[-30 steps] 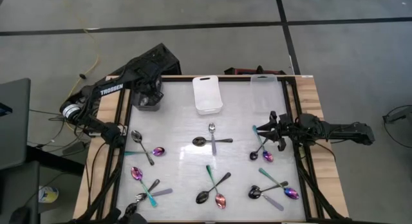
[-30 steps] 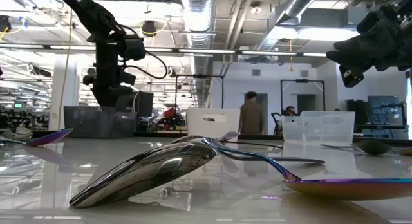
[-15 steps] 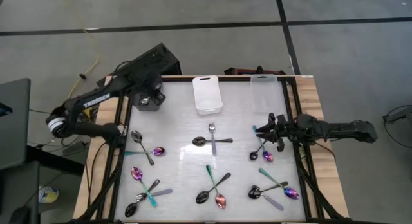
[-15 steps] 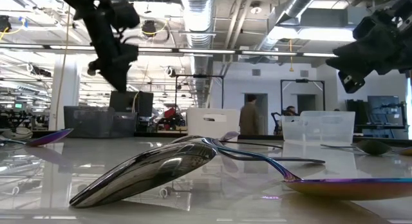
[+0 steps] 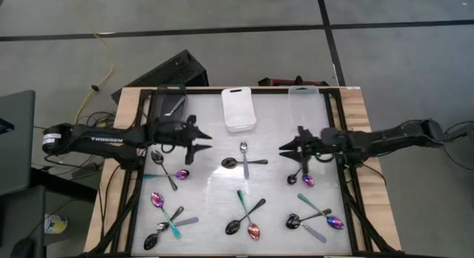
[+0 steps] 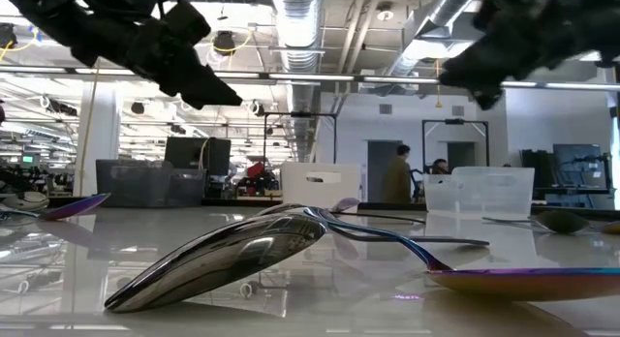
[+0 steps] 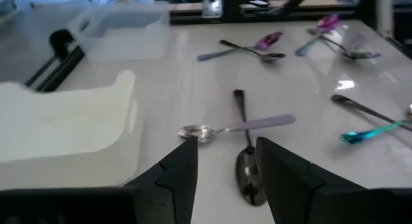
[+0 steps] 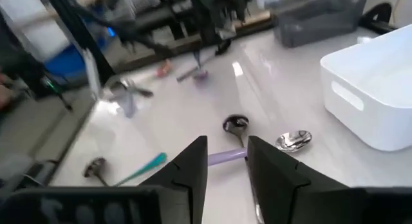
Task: Sort silverware by color (type)
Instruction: Put the black spoon into the transparent bin
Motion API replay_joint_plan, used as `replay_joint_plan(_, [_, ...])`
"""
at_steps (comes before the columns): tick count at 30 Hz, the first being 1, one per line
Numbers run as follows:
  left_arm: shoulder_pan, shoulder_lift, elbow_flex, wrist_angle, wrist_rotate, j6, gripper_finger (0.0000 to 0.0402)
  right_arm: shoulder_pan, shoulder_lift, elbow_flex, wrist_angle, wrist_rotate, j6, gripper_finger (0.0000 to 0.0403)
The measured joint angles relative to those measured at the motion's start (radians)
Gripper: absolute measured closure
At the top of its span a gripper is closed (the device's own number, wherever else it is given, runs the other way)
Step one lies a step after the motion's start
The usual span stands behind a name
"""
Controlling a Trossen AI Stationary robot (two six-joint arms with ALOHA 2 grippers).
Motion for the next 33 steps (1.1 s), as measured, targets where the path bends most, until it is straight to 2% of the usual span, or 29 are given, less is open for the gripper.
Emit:
replay_joint_plan(5, [-0.033, 0.0, -0.015, 0.003, -0.061, 0.025, 0.026, 0.001, 0.307, 0.172, 0.002, -0.005, -0.114, 0.0269])
replay_joint_plan(9, [-0.033, 0.0, -0.015, -0.014, -0.062, 0.025, 0.026, 0.014, 0.535, 0.299, -0.006, -0.006, -0.215, 0.0269])
replay_joint_plan(16, [-0.033, 0.0, -0.015, -0.049, -0.057, 0.048, 0.026, 0.032, 0.835, 0.507, -0.031, -0.008, -0.343, 0.0269])
replay_joint_plan(25, [-0.033, 0.0, -0.015, -0.051, -0.056, 0.067, 0.026, -0.005, 1.052, 0.736, -0.237, 0.023, -0.351, 0.0261])
replay_joint_plan(33, [-0.033, 0.0, -0.015, -0.052, -0.055, 0.068, 0.026, -0.023, 1.13, 0.814, -0.34, 0.026, -0.366, 0.0181])
